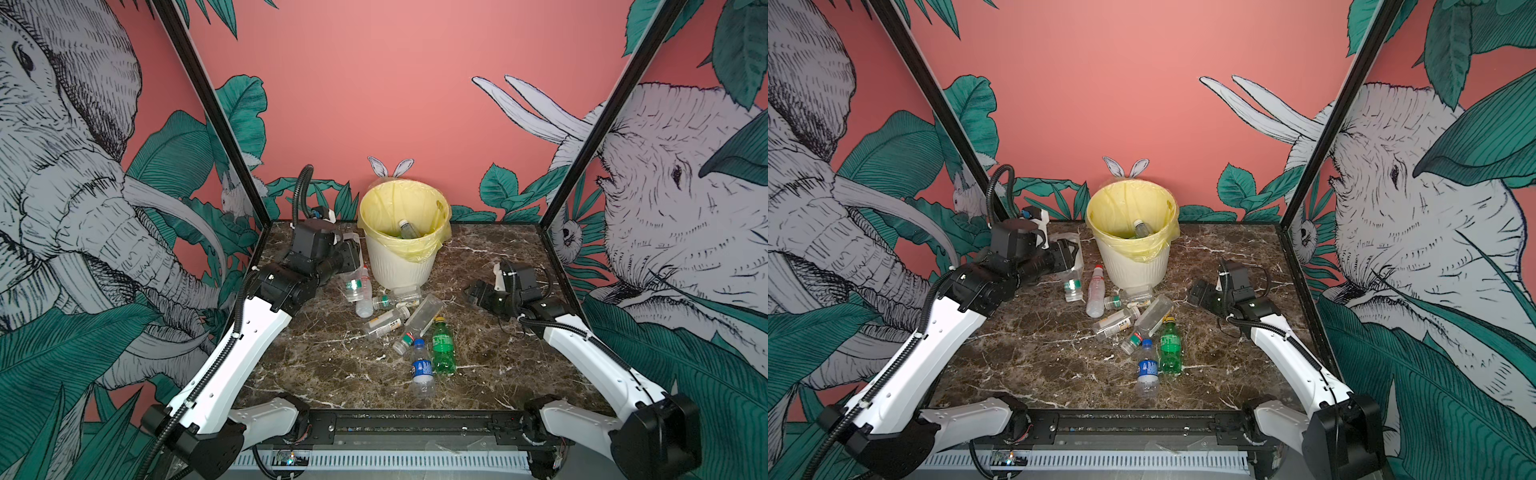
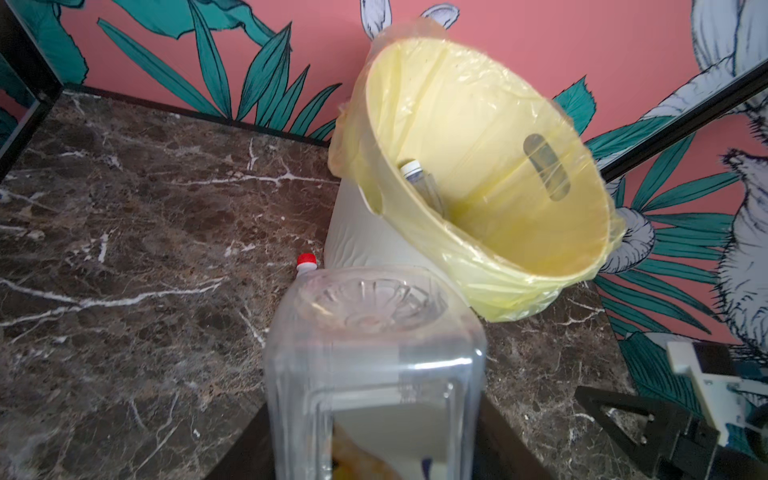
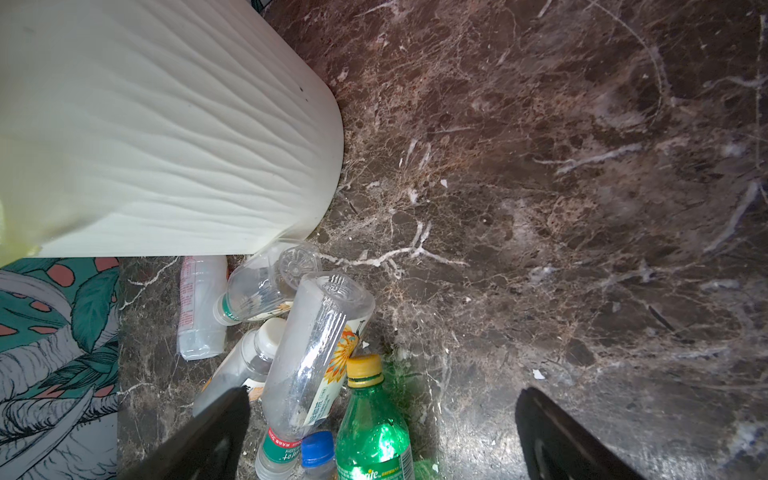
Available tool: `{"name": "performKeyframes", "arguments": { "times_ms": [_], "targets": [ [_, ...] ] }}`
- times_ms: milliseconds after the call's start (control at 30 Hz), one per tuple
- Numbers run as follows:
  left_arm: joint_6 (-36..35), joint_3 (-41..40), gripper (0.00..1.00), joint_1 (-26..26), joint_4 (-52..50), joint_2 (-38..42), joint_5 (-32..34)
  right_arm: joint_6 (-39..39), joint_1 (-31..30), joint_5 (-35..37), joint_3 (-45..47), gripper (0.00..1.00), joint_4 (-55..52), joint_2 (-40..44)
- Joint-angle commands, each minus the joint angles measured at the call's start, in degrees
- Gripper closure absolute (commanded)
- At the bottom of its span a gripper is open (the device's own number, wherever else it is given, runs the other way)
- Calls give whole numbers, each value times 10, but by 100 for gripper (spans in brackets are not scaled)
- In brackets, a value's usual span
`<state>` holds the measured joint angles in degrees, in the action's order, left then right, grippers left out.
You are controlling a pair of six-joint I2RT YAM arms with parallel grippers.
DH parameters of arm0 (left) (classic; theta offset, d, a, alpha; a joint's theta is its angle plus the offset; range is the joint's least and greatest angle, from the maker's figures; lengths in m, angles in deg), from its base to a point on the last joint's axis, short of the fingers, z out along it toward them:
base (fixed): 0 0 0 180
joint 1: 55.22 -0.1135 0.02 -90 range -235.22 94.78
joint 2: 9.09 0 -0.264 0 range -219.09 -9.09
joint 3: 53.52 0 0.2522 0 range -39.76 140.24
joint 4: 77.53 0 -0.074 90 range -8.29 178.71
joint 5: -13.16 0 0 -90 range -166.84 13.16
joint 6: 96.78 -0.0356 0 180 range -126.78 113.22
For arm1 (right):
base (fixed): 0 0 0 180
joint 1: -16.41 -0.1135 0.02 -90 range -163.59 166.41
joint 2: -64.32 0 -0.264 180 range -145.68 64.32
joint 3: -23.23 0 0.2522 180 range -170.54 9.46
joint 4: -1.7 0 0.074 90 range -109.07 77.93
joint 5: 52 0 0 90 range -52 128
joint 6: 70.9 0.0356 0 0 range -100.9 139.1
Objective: Throw the plastic bottles in the bin
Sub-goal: Throw the plastic bottle into the trash bin.
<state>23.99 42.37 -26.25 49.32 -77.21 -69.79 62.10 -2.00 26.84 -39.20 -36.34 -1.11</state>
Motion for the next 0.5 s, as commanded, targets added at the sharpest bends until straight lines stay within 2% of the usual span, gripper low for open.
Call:
{"name": "performKeyframes", "arguments": {
  "times_ms": [0,233,467],
  "targets": [
    [-19,16,44,-14,58,4,-34,-6,-1,3,-23,1,10,1],
    [12,-59,44,-54,179,27,-107,-9,-1,7,-23,1,4,6],
    [54,-154,43,-65,279,62,-137,-10,-1,13,-17,1,4,13]
  ]
}}
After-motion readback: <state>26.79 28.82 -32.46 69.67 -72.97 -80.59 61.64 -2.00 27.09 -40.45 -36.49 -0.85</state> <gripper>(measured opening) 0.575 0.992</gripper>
